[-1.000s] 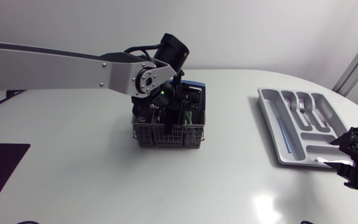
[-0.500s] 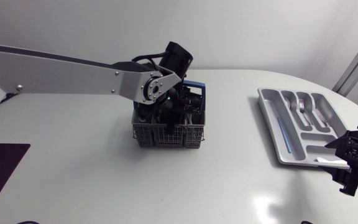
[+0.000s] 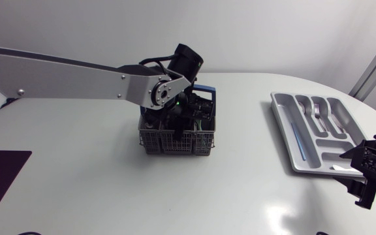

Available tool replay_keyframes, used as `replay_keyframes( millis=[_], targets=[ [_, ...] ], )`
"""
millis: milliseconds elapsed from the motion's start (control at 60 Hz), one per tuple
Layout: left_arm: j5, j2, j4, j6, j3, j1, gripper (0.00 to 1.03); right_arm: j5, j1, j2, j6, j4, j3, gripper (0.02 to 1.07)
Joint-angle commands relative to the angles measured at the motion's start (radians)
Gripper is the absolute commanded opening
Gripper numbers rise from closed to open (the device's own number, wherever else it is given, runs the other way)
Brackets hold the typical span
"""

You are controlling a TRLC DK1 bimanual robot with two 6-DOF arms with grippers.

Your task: Unload the cutlery basket into the drawer organizer.

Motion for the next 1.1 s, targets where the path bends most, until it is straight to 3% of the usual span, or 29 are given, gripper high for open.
replay_keyframes(
  millis=[0,517,867,983,1083],
  targets=[
    [-0.011,0.025,-0.020,0.039,-0.005,-0.015,0.07,-0.010,0.003,-0.009,0.004,-0.009,-0.026,0.82],
    [-0.103,-0.160,-0.014,0.107,-0.119,-0.097,0.03,-0.022,0.004,-0.086,0.003,-0.015,-0.072,0.82],
    [-0.186,-0.324,-0.007,0.191,-0.132,-0.120,0.03,-0.053,0.021,-0.149,0.053,-0.107,-0.056,0.82],
    [-0.203,-0.389,-0.024,0.179,-0.111,-0.131,0.03,-0.061,0.066,-0.171,0.147,-0.123,-0.035,0.86],
    [-0.201,-0.432,-0.106,0.093,-0.062,-0.159,0.03,-0.096,0.101,-0.220,0.219,-0.155,-0.016,0.86]
  ],
)
